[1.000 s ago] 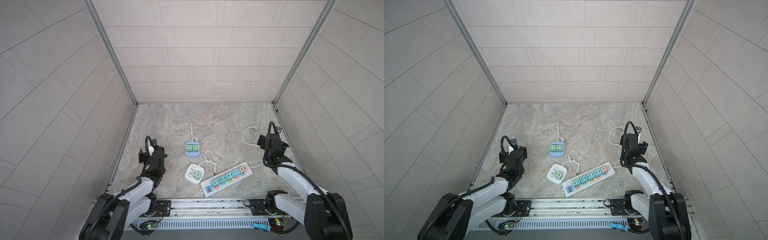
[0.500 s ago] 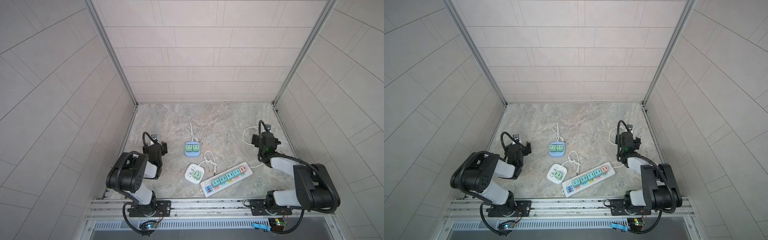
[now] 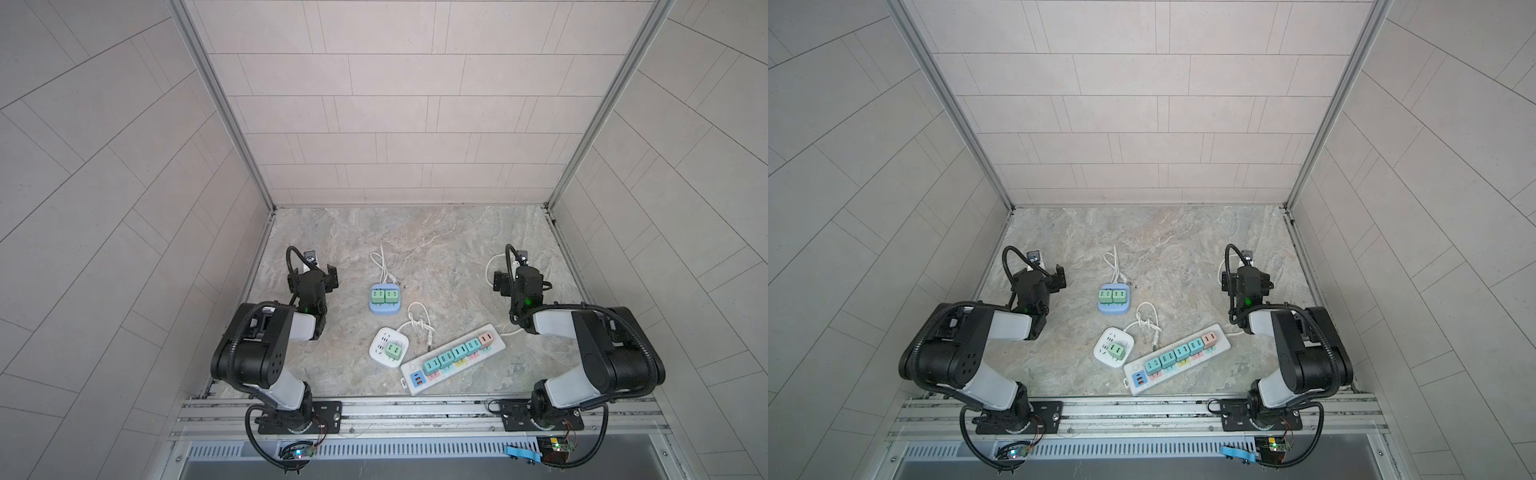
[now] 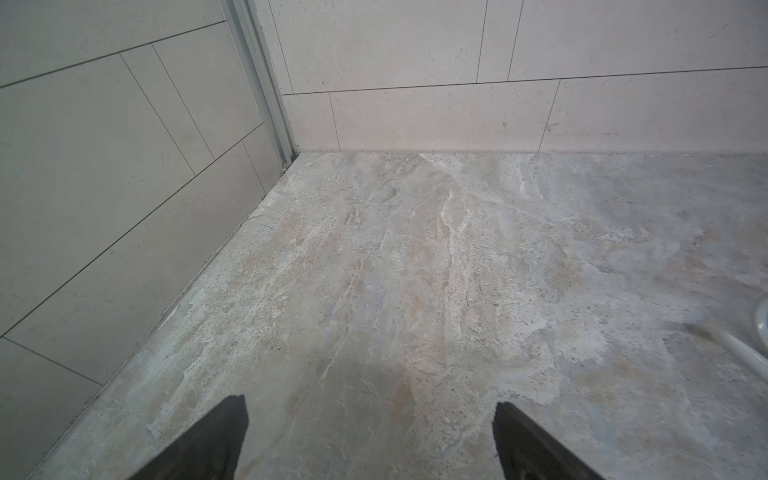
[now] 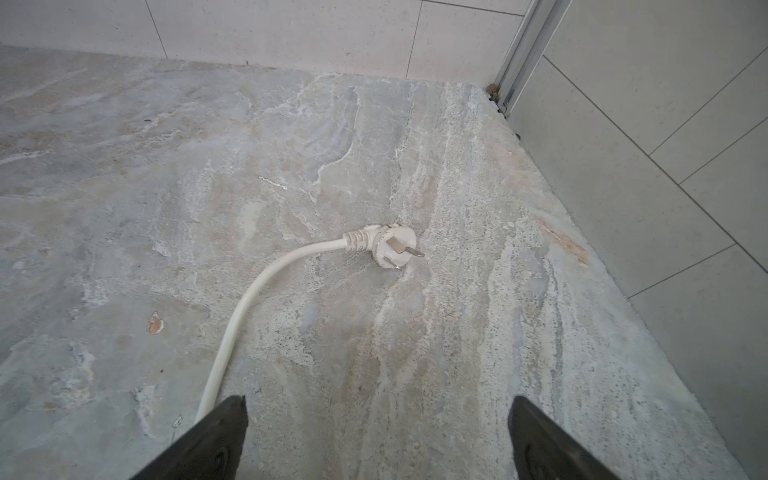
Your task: Insert the plug
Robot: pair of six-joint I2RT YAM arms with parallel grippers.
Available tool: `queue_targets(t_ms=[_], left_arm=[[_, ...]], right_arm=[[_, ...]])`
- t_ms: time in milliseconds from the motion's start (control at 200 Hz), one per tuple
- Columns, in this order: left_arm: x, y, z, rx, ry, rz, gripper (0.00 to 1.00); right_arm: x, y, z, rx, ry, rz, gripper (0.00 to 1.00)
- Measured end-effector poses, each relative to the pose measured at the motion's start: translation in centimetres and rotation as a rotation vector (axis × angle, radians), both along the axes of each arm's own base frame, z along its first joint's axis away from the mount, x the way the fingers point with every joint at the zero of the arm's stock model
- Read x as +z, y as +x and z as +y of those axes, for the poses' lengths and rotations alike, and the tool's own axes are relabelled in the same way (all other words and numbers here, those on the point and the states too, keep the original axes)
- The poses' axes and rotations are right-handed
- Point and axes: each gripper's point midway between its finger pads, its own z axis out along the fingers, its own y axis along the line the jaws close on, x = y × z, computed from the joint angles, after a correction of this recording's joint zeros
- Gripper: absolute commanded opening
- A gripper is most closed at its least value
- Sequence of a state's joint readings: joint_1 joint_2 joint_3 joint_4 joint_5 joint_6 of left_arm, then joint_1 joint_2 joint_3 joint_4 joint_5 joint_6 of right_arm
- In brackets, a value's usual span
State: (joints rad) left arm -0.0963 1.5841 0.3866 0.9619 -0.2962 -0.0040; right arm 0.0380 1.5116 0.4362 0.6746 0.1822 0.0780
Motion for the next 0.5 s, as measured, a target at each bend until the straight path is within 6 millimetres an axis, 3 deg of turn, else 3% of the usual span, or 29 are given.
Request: queue_targets(t_ms=[500], left_arm=[[-0.55,-0.15,0.01,0.0,0.002,0.022,1.0]], right_arm=[[0.09,0.06,0.24,0.006,-0.006,-0.002,1.0]])
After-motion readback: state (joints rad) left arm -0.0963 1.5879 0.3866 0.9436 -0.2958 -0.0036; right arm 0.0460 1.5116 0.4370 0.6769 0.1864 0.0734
